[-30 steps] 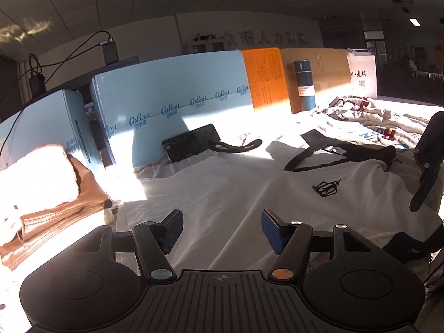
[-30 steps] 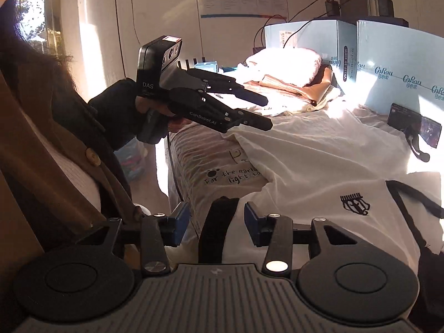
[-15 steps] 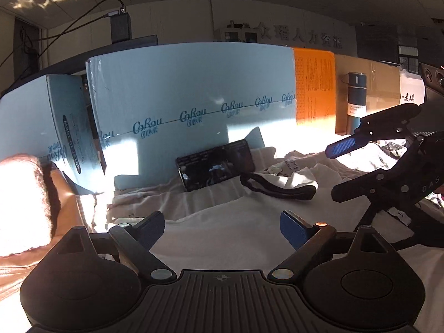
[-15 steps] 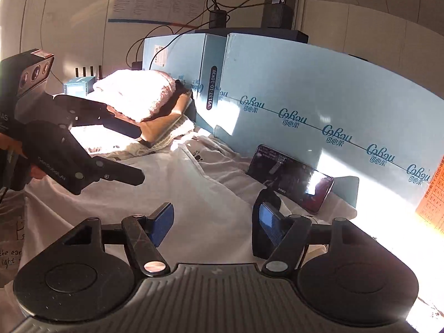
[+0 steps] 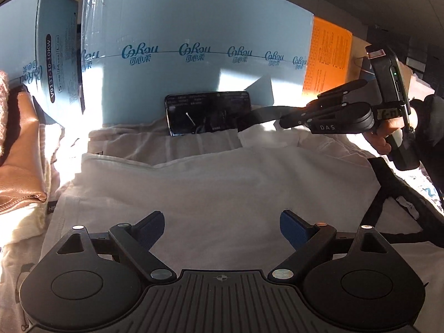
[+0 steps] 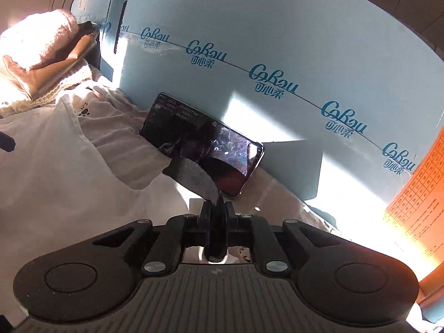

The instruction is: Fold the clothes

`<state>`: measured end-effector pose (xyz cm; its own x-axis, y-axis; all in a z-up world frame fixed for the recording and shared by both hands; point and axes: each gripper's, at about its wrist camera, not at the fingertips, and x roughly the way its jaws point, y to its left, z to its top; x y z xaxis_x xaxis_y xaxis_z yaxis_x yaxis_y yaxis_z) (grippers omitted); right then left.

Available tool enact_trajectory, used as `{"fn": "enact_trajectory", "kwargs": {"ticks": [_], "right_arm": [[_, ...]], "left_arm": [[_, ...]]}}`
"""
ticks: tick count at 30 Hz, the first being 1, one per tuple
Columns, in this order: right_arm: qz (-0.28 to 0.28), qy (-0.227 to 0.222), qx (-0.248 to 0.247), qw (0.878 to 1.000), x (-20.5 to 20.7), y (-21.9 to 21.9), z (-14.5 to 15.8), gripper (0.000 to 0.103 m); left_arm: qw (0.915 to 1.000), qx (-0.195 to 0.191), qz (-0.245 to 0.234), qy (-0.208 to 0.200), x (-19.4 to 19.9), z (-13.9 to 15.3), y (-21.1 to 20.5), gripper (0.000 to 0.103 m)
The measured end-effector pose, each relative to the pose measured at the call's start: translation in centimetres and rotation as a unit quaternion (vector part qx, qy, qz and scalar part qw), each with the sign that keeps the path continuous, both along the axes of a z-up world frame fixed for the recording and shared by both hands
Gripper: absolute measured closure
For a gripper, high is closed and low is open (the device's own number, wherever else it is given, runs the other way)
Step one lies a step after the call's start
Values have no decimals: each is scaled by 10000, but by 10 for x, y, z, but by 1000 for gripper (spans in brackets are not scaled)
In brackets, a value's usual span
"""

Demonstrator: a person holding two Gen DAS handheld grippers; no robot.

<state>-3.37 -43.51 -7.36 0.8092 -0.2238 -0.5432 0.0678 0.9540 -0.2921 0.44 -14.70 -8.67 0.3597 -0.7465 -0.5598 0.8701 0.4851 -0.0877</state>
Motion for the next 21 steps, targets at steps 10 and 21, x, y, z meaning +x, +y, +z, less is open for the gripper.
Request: {"fn": "enact_trajectory", "kwargs": {"ticks": [10,21], "right_arm": [[-700,24,-162,9974,42,-35,-30,47],[-2130,-1212,968,9647,-52,-70,28,38]], "left_arm": [[9995,306,11,37,2,-8,-7,10],[9925,113,1135,-449,46,29,27,10]]}}
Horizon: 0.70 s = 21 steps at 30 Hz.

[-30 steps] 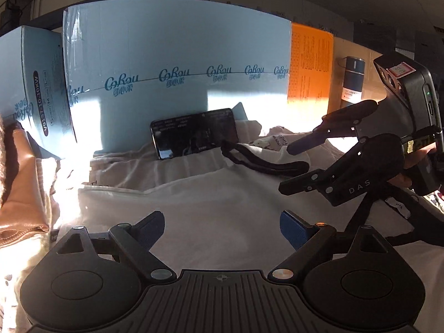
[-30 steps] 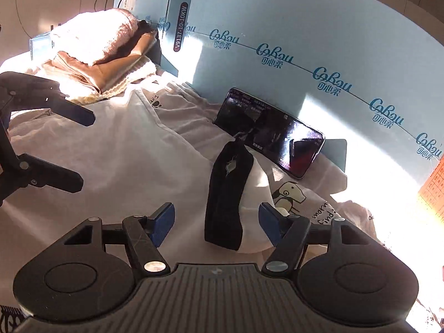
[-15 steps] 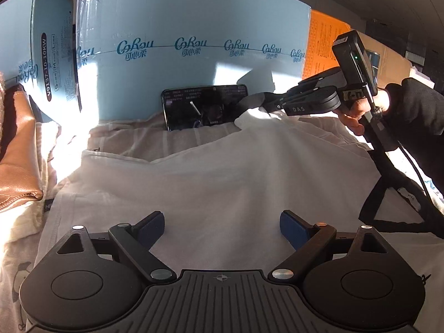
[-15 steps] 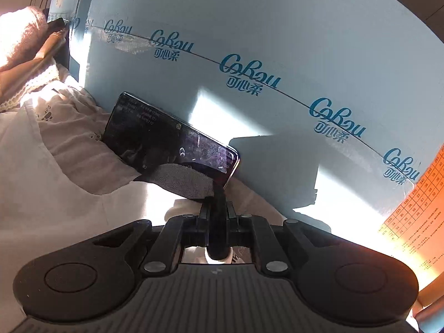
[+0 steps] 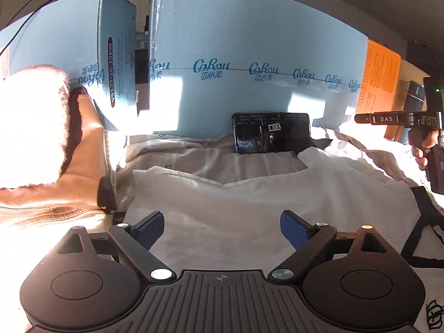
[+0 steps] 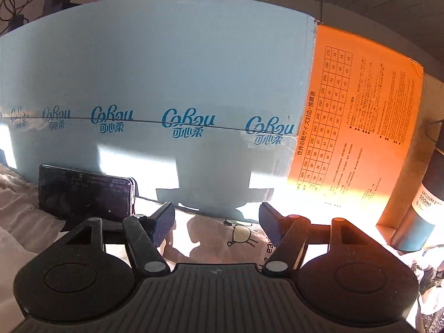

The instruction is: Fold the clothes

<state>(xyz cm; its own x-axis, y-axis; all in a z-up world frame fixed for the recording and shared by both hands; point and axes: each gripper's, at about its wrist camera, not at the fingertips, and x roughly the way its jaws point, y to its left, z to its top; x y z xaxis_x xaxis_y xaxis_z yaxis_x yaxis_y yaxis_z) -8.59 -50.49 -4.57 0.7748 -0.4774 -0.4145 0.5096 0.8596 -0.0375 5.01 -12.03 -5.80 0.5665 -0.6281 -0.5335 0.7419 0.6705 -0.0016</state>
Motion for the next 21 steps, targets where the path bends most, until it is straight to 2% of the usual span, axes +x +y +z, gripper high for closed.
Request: {"fn": "enact_trajectory", "kwargs": {"ticks": [2,4,8,9,10,12,15,16,17,19,21], "right_arm": [[62,-39,299,9995,-22,-3,2,38],[181,26,659,9977,-36,-3,-4,38],[410,381,1336,9895,-39,3,-31,42],[467,458,1396,9880,-38,4,-37,52],[523,535,1456,9865,-36,6,-43,67],[746,598,1566,9830,-30,9,-51,78],[1014,693,1502,9810,-19,13,-53,86],[1024,740,1376,9824,-16,15,-53,95],[976,778,1224,9846,-13,17,-54,98],[786,837,873,9895,-7,21,-54,99],[640,852,742,9915,-4,19,-55,99]], "left_arm": [[9983,356,73,-458,10,12,-2,10],[9957,596,111,-705,24,22,-10,10],[9963,668,-177,-512,36,30,-39,10],[9965,658,-287,-419,35,31,-48,10],[9959,643,-498,-398,27,30,-58,10],[9933,572,-946,-349,7,25,-73,10],[9854,646,-1556,-233,-24,6,-98,10],[9823,773,-1682,-273,-32,-2,-105,10],[9790,911,-1797,-326,-40,-9,-113,10],[9763,1005,-1858,-461,-46,-18,-116,10],[9739,1084,-1904,-599,-52,-26,-118,8]]}}
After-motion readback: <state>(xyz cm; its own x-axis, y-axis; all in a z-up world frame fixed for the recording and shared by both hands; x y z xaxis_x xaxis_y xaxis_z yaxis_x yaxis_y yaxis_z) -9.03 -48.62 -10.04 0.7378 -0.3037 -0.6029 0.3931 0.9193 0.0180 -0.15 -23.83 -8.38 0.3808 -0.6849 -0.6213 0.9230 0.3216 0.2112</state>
